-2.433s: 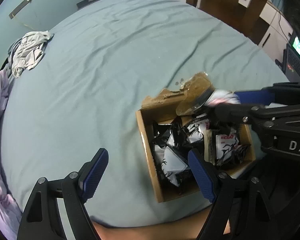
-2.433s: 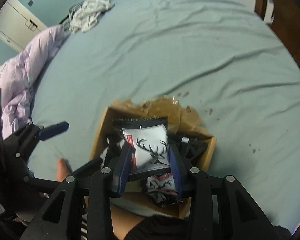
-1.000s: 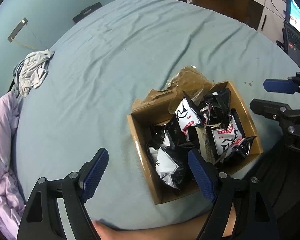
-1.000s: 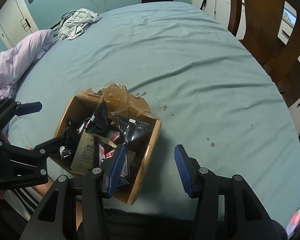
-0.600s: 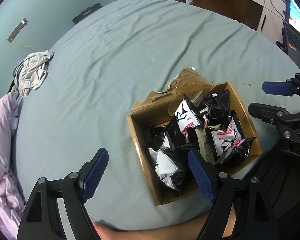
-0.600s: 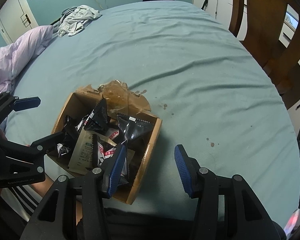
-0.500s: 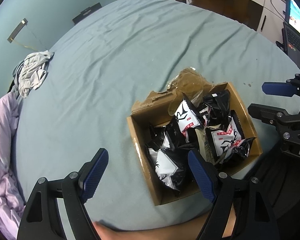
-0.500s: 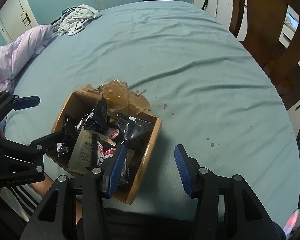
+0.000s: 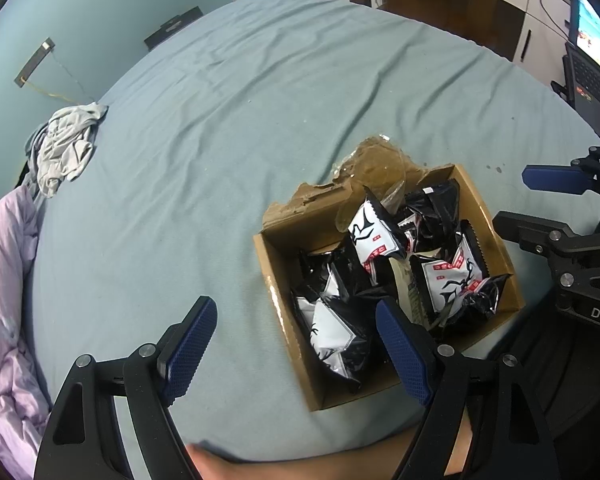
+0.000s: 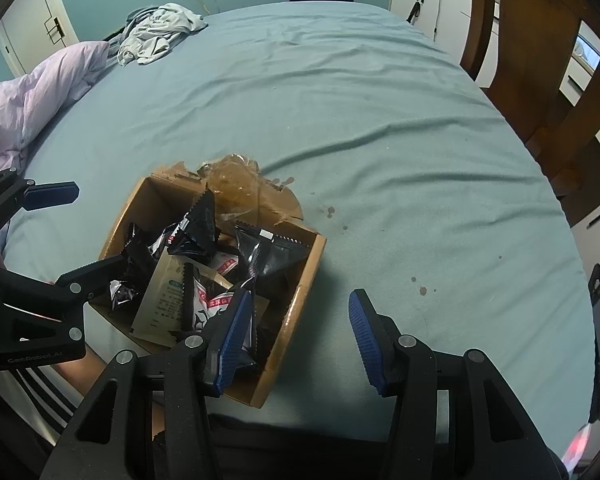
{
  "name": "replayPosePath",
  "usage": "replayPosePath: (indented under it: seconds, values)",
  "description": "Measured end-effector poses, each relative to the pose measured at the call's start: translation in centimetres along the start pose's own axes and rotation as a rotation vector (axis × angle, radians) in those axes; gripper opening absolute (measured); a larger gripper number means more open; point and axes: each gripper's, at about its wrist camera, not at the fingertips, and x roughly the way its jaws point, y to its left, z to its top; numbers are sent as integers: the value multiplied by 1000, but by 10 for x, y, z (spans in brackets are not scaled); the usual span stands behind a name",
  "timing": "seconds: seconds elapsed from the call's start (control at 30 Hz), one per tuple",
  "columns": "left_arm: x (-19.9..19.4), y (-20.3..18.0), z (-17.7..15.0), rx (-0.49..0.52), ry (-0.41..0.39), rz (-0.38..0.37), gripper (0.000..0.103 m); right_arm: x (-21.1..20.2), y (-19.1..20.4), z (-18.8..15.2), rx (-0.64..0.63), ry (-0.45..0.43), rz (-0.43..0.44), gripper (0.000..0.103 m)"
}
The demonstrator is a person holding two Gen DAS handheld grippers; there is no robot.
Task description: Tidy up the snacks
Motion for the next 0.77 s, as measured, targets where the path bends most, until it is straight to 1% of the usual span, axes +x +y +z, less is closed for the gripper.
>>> replayPosePath:
  seconds: [0.3, 0.77]
  values:
    - [0, -1, 1, 8, 3, 3, 83, 1, 0, 1, -8, 2, -1, 49]
    - [-3, -6, 0, 33, -31, 23, 83, 3, -1, 2, -25, 5, 0, 49]
